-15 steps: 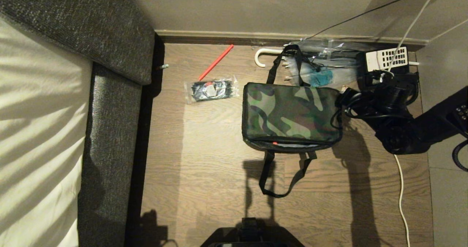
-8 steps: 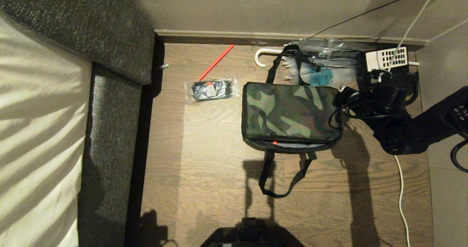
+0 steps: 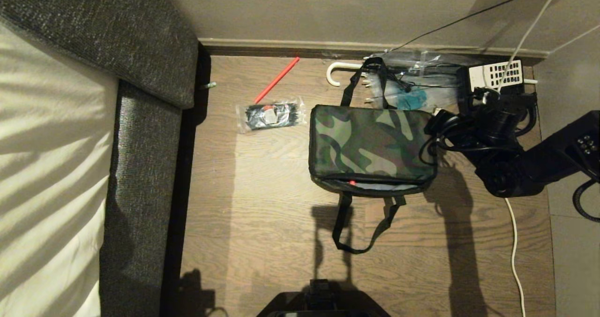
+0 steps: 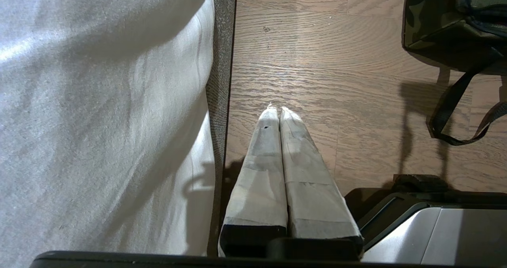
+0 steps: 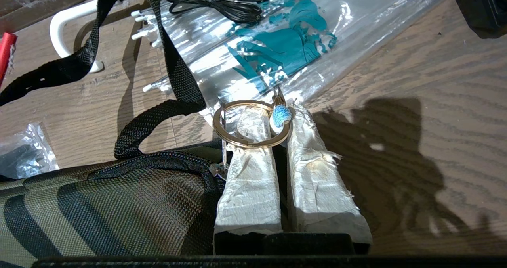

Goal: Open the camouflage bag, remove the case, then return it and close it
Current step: Open the top of the storage box

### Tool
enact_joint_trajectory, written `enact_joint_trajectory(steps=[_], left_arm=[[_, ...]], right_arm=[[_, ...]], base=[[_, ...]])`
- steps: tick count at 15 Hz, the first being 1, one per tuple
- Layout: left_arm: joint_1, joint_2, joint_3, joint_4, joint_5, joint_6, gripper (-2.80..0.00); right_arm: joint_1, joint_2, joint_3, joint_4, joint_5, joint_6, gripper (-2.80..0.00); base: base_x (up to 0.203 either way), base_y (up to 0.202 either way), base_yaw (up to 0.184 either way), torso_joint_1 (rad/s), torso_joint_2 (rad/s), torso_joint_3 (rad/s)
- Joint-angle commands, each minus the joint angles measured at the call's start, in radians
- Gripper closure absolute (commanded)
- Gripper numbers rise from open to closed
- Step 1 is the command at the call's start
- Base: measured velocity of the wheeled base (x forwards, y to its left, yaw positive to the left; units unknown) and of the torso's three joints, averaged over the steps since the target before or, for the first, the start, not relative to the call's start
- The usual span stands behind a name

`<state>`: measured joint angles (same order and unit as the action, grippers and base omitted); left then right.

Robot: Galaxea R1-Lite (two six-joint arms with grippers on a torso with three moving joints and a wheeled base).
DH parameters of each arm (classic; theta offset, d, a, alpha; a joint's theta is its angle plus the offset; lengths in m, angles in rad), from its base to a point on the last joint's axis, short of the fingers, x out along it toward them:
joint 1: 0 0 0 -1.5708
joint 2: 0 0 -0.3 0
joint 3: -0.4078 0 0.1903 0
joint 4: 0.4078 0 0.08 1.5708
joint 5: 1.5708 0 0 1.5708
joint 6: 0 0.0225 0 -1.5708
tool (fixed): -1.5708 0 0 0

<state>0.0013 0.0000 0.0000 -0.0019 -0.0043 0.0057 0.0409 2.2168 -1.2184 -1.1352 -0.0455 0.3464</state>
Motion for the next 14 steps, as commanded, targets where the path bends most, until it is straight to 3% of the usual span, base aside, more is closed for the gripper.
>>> enact_joint_trajectory(steps=[1, 14], left_arm=[[0.0, -0.002, 0.002, 0.0, 0.0, 0.0, 0.0], [0.0, -0.002, 0.002, -0.001, 0.0, 0.0, 0.0]], right_arm=[[0.001, 0.003, -0.005, -0.008, 0.001, 0.0, 0.0], [0.005, 0.015, -0.059, -0.026, -0.005, -0.006, 0.0]], base=[[0.0, 0.0, 0.0, 0.0, 0.0, 0.0], [0.0, 0.0, 0.0, 0.0, 0.0, 0.0]])
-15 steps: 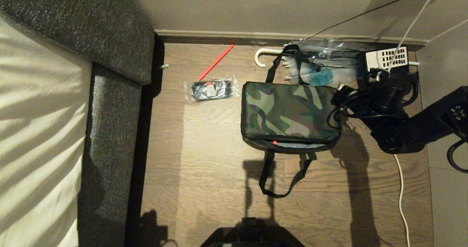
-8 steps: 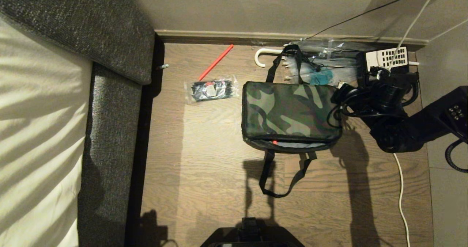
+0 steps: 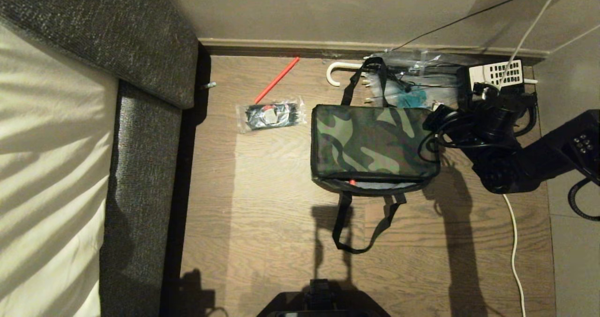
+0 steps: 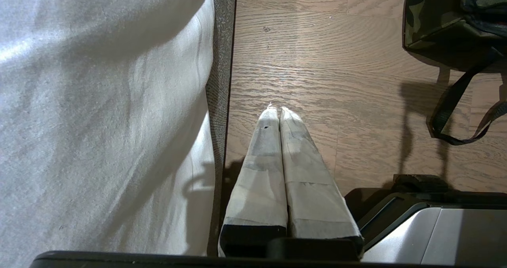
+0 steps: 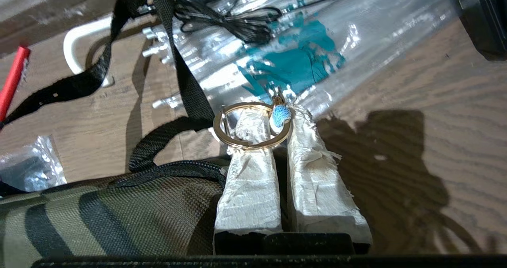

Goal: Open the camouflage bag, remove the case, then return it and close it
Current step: Open the top of the storage box

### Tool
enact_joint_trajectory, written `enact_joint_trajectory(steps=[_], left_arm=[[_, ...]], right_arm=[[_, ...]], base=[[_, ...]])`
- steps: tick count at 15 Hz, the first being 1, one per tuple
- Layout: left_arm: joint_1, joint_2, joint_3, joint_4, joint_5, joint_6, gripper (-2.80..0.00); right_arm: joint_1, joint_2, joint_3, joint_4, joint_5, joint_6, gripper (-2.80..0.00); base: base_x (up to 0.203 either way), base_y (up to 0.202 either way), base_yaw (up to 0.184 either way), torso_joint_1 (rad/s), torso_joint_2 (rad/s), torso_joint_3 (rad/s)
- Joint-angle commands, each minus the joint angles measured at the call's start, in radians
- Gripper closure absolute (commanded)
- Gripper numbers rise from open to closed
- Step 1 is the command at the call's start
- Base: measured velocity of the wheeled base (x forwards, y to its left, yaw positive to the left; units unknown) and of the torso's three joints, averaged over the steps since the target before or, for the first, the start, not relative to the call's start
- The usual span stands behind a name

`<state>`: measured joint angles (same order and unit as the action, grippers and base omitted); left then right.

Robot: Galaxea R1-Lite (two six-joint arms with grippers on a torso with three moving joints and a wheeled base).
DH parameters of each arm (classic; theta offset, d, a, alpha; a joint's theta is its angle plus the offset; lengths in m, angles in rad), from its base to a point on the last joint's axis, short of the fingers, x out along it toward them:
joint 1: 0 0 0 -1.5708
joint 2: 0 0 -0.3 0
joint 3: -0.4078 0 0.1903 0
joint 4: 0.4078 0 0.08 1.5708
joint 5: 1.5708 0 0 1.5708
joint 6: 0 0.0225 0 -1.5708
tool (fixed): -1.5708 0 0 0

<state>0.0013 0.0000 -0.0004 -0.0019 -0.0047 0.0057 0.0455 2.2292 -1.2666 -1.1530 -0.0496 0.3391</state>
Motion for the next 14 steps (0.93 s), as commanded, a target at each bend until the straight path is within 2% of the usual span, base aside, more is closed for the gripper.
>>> enact_joint_trajectory(steps=[1, 6, 7, 11, 14], left_arm=[[0.0, -0.002, 0.002, -0.001, 0.0, 0.0, 0.0], [0.0, -0.002, 0.002, -0.001, 0.0, 0.0, 0.0], [0.0, 0.0, 0.002, -0.001, 0.0, 0.0, 0.0], [0.0, -0.002, 0.002, 0.0, 0.0, 0.0, 0.0], [0.0, -0.002, 0.002, 0.0, 0.0, 0.0, 0.0]], right_arm=[[-0.001, 0.003, -0.012, -0.007, -0.001, 0.003, 0.0], [0.0, 0.0, 0.0, 0.003, 0.002, 0.003, 0.0], [-0.001, 0.003, 0.0, -0.006, 0.002, -0.003, -2.8], [-0.003, 0.012, 0.005, -0.005, 0.0, -0.01, -2.8], [-0.046, 0.006, 0.064, -0.004, 0.011, -0.065, -2.8]], base=[[0.0, 0.0, 0.0, 0.0, 0.0, 0.0], [0.0, 0.0, 0.0, 0.0, 0.0, 0.0], [0.0, 0.0, 0.0, 0.0, 0.0, 0.0], [0.0, 0.0, 0.0, 0.0, 0.0, 0.0], [0.0, 0.0, 0.0, 0.0, 0.0, 0.0]])
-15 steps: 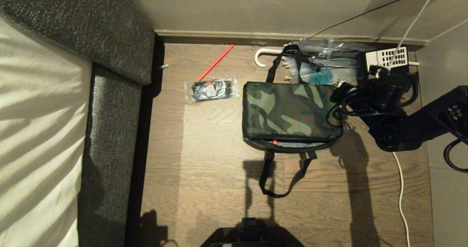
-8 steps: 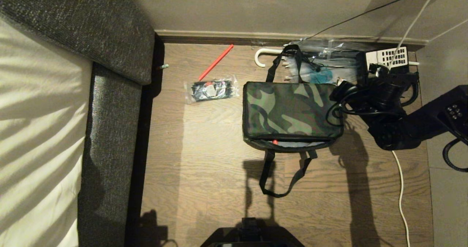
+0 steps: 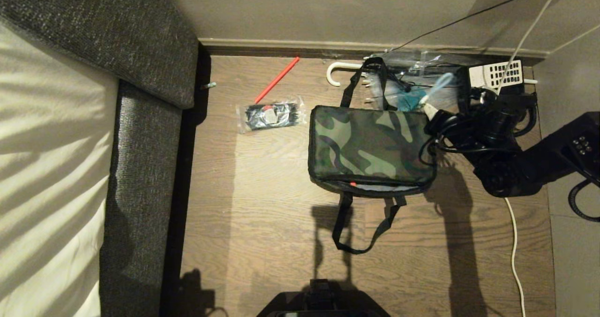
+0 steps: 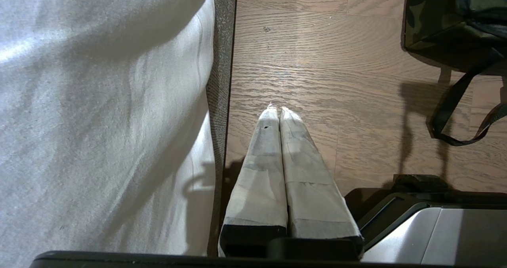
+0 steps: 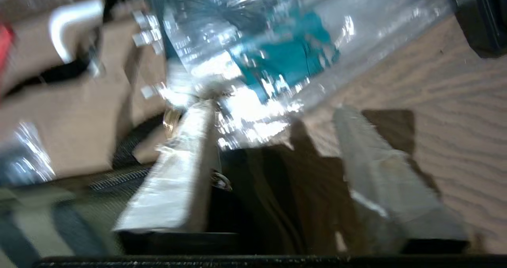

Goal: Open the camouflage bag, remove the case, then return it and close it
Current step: Open the top of the storage box

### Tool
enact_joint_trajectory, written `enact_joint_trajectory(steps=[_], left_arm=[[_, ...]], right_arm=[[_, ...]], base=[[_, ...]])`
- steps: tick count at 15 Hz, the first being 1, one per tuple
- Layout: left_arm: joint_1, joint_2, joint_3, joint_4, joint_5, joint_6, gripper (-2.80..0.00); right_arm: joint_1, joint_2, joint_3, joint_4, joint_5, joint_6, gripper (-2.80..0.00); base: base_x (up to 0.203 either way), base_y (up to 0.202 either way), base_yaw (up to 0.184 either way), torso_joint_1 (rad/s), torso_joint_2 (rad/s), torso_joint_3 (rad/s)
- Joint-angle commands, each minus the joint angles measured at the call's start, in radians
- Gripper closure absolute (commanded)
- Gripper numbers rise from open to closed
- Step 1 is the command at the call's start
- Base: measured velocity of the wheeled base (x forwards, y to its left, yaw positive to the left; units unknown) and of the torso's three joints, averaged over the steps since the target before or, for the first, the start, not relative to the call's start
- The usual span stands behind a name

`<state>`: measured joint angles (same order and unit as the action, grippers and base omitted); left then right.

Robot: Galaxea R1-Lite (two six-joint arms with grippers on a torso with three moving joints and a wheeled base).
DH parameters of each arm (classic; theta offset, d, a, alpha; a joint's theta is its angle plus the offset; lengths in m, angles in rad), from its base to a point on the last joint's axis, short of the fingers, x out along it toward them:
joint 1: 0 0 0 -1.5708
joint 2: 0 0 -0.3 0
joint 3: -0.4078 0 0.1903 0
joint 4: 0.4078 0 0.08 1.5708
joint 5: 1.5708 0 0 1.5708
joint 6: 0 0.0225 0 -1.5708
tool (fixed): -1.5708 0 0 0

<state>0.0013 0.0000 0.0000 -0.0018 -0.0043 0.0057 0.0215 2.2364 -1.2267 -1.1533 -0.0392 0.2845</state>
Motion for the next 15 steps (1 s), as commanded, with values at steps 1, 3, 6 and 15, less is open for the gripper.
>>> enact_joint_trajectory(steps=[1, 3, 6, 15], left_arm=[[0.0, -0.001, 0.002, 0.0, 0.0, 0.0, 0.0], [0.0, -0.001, 0.002, 0.0, 0.0, 0.0, 0.0], [0.0, -0.002, 0.002, 0.0, 0.0, 0.0, 0.0], [0.0, -0.001, 0.002, -0.001, 0.0, 0.0, 0.0]], right_arm=[[-0.042, 0.0, 0.046, -0.002, 0.005, -0.033, -2.8], [-0.083, 0.003, 0.07, -0.009, 0.009, -0.106, -2.8], [-0.159, -0.011, 0.105, 0.002, 0.041, -0.157, -2.8], [-0.155, -0.185, 0.26, 0.144, 0.228, 0.05, 0.0]], base=[[0.0, 0.0, 0.0, 0.0, 0.0, 0.0], [0.0, 0.0, 0.0, 0.0, 0.0, 0.0], [0.0, 0.0, 0.0, 0.0, 0.0, 0.0], [0.0, 0.0, 0.0, 0.0, 0.0, 0.0]])
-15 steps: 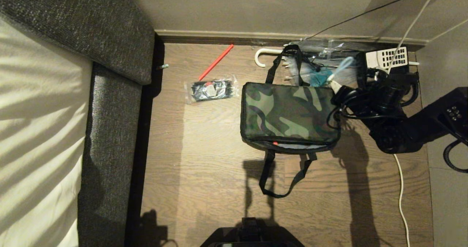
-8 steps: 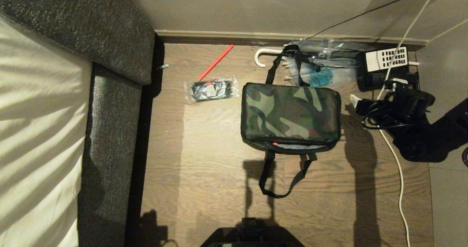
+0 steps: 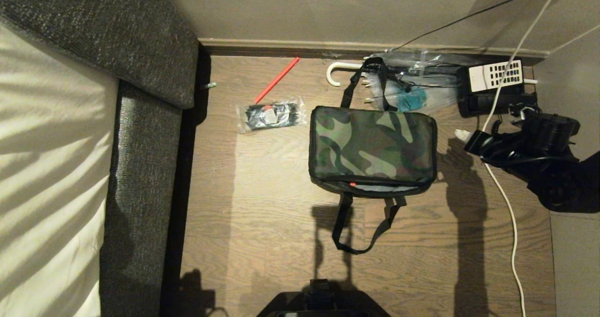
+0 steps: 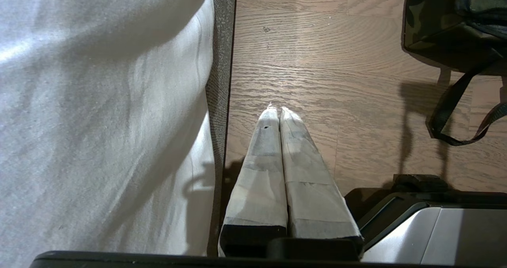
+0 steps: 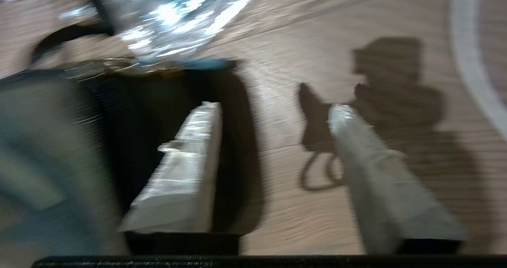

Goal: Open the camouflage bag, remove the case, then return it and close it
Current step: Open the top of the storage box

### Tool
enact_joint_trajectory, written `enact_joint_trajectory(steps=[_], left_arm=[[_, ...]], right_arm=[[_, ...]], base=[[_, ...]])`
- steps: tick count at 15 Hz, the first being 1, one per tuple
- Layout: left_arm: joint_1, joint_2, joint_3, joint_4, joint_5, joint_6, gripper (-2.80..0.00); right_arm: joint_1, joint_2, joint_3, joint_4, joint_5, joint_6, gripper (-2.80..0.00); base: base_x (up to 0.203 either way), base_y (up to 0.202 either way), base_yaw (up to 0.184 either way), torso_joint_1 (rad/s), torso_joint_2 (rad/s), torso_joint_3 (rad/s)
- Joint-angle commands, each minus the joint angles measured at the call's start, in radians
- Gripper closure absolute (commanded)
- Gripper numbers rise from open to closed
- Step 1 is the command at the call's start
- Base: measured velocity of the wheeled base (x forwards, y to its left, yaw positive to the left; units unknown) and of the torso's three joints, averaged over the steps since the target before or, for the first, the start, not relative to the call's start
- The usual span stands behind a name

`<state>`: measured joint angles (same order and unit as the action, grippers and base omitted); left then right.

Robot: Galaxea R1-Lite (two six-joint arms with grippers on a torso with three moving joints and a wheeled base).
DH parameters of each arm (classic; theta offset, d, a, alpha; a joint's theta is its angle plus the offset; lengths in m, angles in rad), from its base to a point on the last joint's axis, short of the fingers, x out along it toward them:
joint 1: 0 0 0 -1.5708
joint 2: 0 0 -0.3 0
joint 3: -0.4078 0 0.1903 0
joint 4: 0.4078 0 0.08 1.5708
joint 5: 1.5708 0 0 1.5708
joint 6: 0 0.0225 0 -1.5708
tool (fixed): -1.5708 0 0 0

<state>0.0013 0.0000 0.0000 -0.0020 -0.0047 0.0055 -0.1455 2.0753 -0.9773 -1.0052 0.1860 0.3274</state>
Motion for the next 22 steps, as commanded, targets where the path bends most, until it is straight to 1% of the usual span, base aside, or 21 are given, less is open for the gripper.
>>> enact_joint_trajectory(steps=[1, 3, 4, 5, 6, 7, 9, 10, 11, 12, 13, 14, 16, 18, 20, 21, 22], left_arm=[[0.0, -0.001, 0.002, 0.001, 0.0, 0.001, 0.0], [0.0, -0.002, 0.002, -0.001, 0.0, 0.001, 0.0], [0.0, -0.002, 0.002, -0.001, 0.0, 0.001, 0.0], [0.0, -0.001, 0.002, 0.0, 0.0, 0.001, 0.0], [0.0, -0.002, 0.002, -0.001, 0.0, 0.001, 0.0], [0.0, -0.002, 0.002, 0.001, 0.0, 0.001, 0.0], [0.0, -0.001, 0.002, 0.001, 0.0, 0.001, 0.0], [0.0, -0.002, 0.002, -0.001, 0.0, 0.001, 0.0], [0.0, 0.0, 0.002, 0.0, 0.0, 0.001, 0.0], [0.0, 0.0, 0.002, -0.001, 0.0, 0.001, 0.0], [0.0, -0.002, 0.002, -0.001, 0.0, 0.001, 0.0], [0.0, -0.002, 0.002, -0.001, 0.0, 0.001, 0.0], [0.0, -0.002, 0.002, -0.001, 0.0, 0.001, 0.0], [0.0, -0.002, 0.002, -0.001, 0.0, 0.001, 0.0], [0.0, 0.0, 0.002, 0.0, 0.0, 0.0, 0.0], [0.0, -0.002, 0.002, 0.0, 0.0, 0.001, 0.0], [0.0, -0.002, 0.002, 0.001, 0.0, 0.001, 0.0]], right_arm=[[0.032, -0.031, 0.014, 0.01, 0.003, 0.028, 0.0], [0.074, -0.044, 0.014, 0.111, 0.003, 0.024, 0.0], [0.086, -0.057, 0.012, 0.163, 0.004, 0.003, 0.0], [0.094, -0.065, 0.02, 0.204, 0.004, -0.041, 0.0], [0.112, -0.065, 0.03, 0.266, 0.003, -0.097, 0.0], [0.112, -0.07, 0.041, 0.333, 0.0, -0.174, 0.0], [0.089, -0.088, 0.042, 0.435, -0.006, -0.34, 0.0], [0.084, -0.107, 0.041, 0.439, -0.005, -0.369, 0.0], [0.081, -0.119, 0.053, 0.408, 0.004, -0.371, 0.0], [0.08, -0.122, 0.063, 0.391, 0.017, -0.391, 0.0], [0.081, -0.123, 0.077, 0.375, 0.016, -0.435, 0.0], [0.081, -0.124, 0.083, 0.362, 0.022, -0.439, 0.0], [0.078, -0.125, 0.079, 0.374, 0.103, -0.422, 0.0], [0.061, -0.123, 0.085, 0.399, 0.093, -0.435, 0.0], [0.032, -0.122, 0.087, 0.41, 0.09, -0.487, 0.0], [0.025, -0.124, 0.083, 0.406, 0.093, -0.485, 0.0], [0.024, -0.129, 0.079, 0.391, 0.108, -0.465, 0.0]], base=[[0.0, 0.0, 0.0, 0.0, 0.0, 0.0], [0.0, 0.0, 0.0, 0.0, 0.0, 0.0], [0.0, 0.0, 0.0, 0.0, 0.0, 0.0], [0.0, 0.0, 0.0, 0.0, 0.0, 0.0], [0.0, 0.0, 0.0, 0.0, 0.0, 0.0], [0.0, 0.0, 0.0, 0.0, 0.0, 0.0], [0.0, 0.0, 0.0, 0.0, 0.0, 0.0], [0.0, 0.0, 0.0, 0.0, 0.0, 0.0], [0.0, 0.0, 0.0, 0.0, 0.0, 0.0], [0.0, 0.0, 0.0, 0.0, 0.0, 0.0], [0.0, 0.0, 0.0, 0.0, 0.0, 0.0], [0.0, 0.0, 0.0, 0.0, 0.0, 0.0], [0.0, 0.0, 0.0, 0.0, 0.0, 0.0], [0.0, 0.0, 0.0, 0.0, 0.0, 0.0], [0.0, 0.0, 0.0, 0.0, 0.0, 0.0], [0.0, 0.0, 0.0, 0.0, 0.0, 0.0], [0.0, 0.0, 0.0, 0.0, 0.0, 0.0]])
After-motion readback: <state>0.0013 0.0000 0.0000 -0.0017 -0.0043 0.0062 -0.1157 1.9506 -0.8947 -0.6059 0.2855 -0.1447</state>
